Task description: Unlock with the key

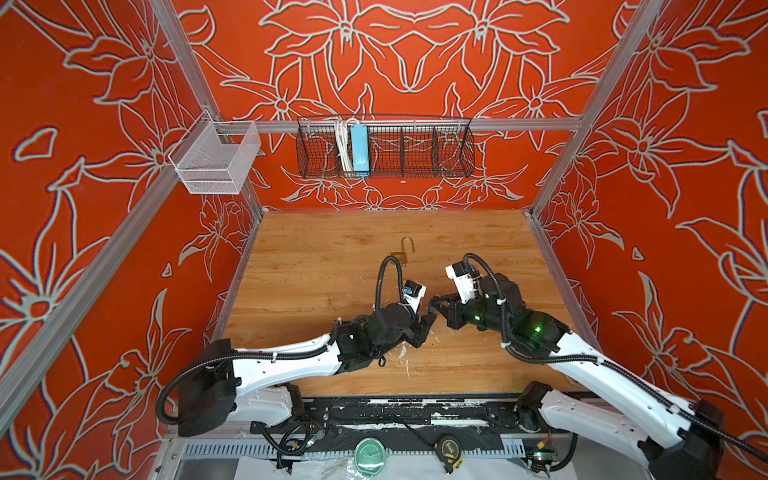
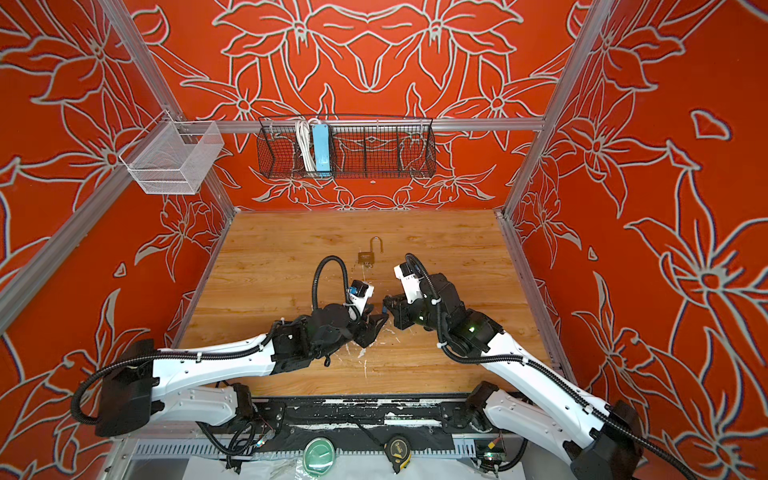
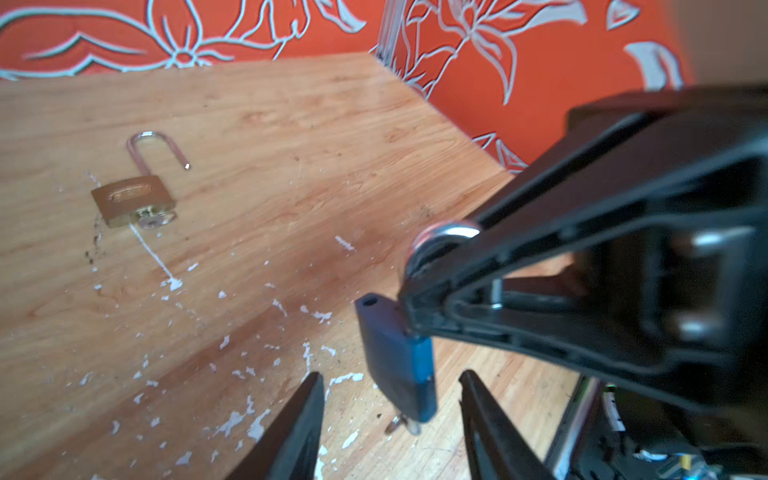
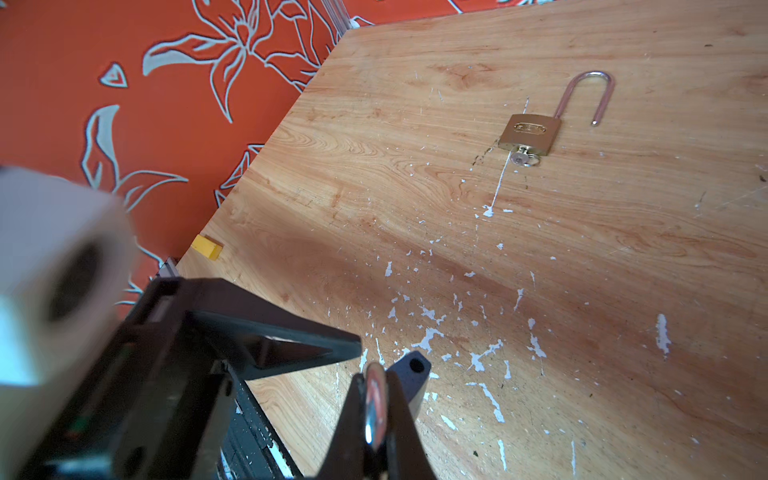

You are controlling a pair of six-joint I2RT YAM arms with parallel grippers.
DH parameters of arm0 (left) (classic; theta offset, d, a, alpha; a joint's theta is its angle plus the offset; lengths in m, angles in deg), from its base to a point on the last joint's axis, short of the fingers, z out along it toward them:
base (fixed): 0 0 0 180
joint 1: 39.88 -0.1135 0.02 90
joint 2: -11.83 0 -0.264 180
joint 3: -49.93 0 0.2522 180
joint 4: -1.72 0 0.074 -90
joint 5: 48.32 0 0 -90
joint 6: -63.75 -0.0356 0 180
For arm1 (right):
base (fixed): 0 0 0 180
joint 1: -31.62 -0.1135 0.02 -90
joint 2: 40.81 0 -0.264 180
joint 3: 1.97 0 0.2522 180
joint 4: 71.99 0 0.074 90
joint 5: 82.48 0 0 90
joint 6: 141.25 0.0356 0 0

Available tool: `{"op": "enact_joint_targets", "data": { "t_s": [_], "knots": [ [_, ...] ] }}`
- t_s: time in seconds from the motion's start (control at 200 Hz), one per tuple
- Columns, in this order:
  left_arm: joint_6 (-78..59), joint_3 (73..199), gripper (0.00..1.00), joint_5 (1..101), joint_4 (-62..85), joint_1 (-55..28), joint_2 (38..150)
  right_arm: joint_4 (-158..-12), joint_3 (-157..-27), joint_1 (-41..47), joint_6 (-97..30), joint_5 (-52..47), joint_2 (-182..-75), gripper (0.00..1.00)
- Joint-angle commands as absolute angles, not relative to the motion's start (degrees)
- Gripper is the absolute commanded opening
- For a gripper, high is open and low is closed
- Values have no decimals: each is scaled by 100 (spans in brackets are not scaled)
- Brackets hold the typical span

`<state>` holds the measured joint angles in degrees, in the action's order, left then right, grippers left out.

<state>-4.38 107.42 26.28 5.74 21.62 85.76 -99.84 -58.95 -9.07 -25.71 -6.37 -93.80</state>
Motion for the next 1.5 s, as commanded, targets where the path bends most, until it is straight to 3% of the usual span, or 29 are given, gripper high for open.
{"op": "enact_joint_targets", "data": {
  "t_s": [0.0,0.345,0.445,0.756,1.001,1.051,1.091,1.321,1.496],
  "knots": [
    [-89,10860,53,2258,676,2139,8678,-9820,-6089,-908,-2444,-520,-9365,0],
    [-23,10989,47,1742,282,2216,9127,-9663,-6023,-908,-2242,-545,-9484,0],
    [-202,11152,39,1332,334,2358,9320,-9687,-6025,-910,-2143,-440,-9528,0],
    [-443,11426,0,288,655,2603,9737,-9790,-5948,-905,-1764,32,-9800,0],
    [-498,11595,0,-253,1451,2549,9904,-10056,-5902,-896,-1627,563,-9835,0],
    [-531,11741,0,-308,1849,2473,10033,-10027,-5904,-899,-1620,568,-9844,15],
    [-541,11859,0,-340,2178,2391,10128,-9986,-5896,-890,-1619,566,-9877,22],
    [-504,12657,0,-962,4190,1878,10916,-9677,-5697,-729,-1599,362,-10189,37],
    [-355,13403,0,-1320,5535,1370,11746,-9589,-5260,-523,-1632,306,-9931,38]
  ]
}}
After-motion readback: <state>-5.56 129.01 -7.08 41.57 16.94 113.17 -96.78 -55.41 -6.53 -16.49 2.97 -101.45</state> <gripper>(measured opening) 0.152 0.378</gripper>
